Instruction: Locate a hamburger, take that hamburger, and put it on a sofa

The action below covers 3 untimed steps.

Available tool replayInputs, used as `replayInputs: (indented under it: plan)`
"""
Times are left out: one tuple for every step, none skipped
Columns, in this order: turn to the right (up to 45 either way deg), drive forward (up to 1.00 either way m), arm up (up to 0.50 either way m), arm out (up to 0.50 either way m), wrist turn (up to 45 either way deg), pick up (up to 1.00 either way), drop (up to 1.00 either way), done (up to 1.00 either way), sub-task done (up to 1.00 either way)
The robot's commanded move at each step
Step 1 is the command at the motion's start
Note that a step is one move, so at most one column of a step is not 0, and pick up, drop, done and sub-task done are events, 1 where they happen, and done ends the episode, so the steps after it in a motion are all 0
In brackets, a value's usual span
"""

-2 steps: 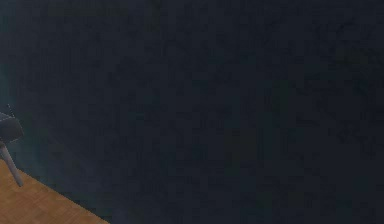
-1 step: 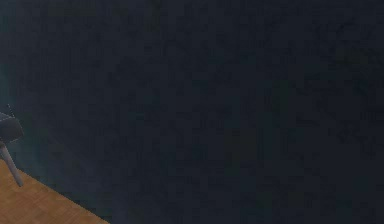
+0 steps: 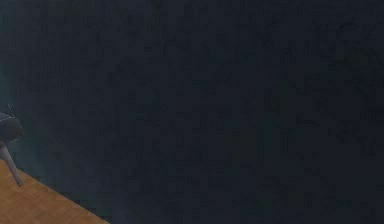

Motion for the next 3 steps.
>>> replayInputs:
  plan:
    - [0.0, 0.0, -0.14, 0.0, 0.0, 0.0, 0.0, 0.0, 0.0]
    - [0.0, 0.0, 0.0, 0.0, 0.0, 1.0, 0.0, 0.0, 0.0]
    - [0.0, 0.0, 0.1, 0.0, 0.0, 0.0, 0.0, 0.0, 0.0]
